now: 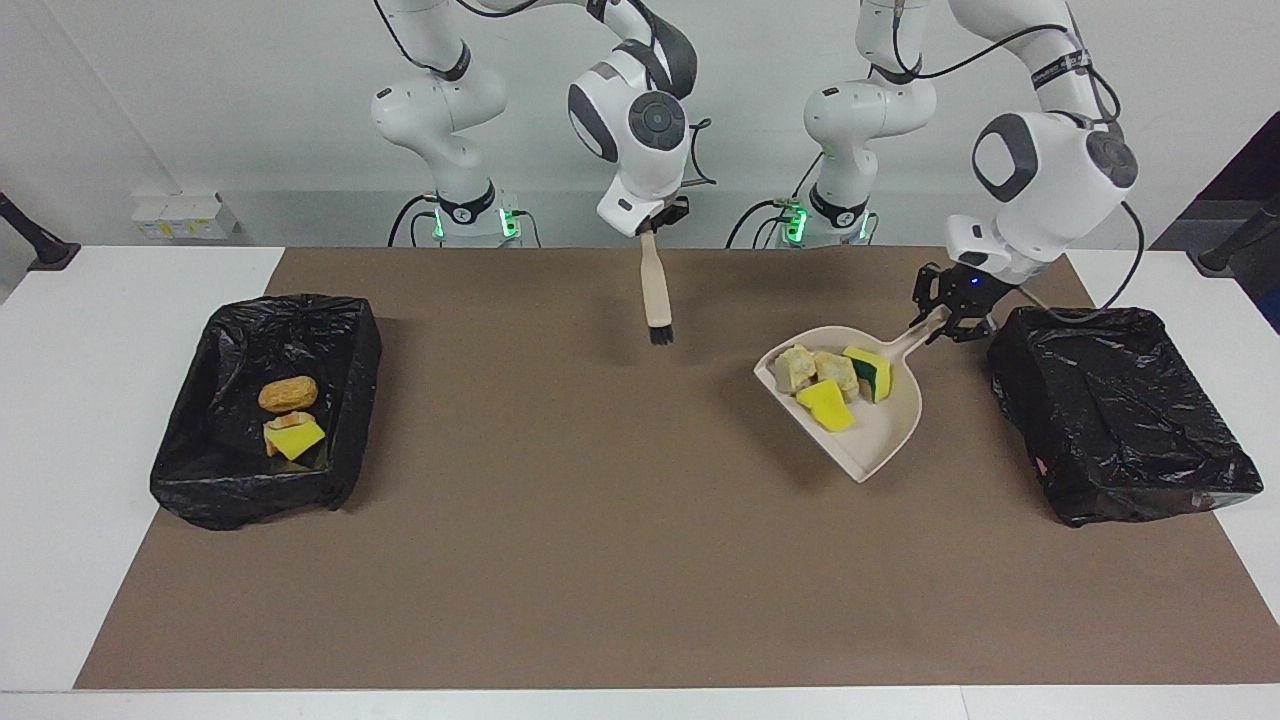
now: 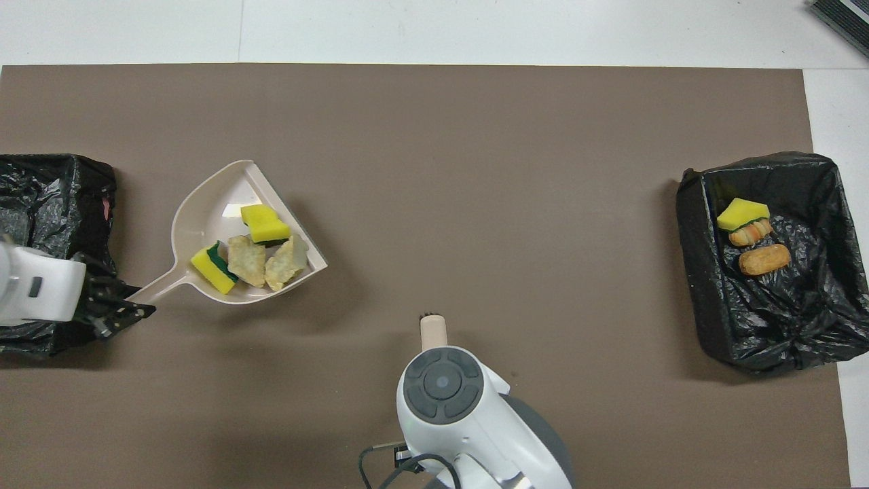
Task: Sweep and dump trash in bin
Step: 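Carry the dustpan to the bin nearest the left gripper, then tip the dustpan over the bin with the left gripper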
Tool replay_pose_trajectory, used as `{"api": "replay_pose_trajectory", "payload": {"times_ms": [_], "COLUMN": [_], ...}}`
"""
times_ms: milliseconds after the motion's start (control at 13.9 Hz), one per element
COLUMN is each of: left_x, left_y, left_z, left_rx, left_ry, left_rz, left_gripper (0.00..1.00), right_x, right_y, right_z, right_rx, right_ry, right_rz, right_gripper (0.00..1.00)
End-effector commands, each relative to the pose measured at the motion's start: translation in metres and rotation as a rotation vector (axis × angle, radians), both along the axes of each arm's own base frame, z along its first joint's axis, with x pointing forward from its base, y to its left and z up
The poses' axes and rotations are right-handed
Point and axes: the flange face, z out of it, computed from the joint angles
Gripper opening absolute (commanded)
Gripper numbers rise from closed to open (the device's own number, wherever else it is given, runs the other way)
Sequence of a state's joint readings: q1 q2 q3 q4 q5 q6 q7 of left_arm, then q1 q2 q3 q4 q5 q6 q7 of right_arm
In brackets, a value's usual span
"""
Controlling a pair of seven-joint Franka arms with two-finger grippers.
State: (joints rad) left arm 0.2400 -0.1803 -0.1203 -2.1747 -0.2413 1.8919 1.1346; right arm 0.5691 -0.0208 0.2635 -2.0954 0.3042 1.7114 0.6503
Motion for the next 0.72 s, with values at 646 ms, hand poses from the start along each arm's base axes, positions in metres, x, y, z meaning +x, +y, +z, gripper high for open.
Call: {"api": "replay_pose_trajectory", "payload": {"times_ms": [646], "left_x": [-0.008], "left_y": [0.241], "left_z": [0.125], "left_rx": [0.140], "left_ry": [-0.059], "left_rz": [0.265], "left_gripper": [0.00], "right_x": [-0.028], "right_y": [0.053], "right_z": [-0.073], "right_rx": [-0.016], "right_ry": [-0.055], "right_rz": [-0.124], "right_gripper": [0.00]}}
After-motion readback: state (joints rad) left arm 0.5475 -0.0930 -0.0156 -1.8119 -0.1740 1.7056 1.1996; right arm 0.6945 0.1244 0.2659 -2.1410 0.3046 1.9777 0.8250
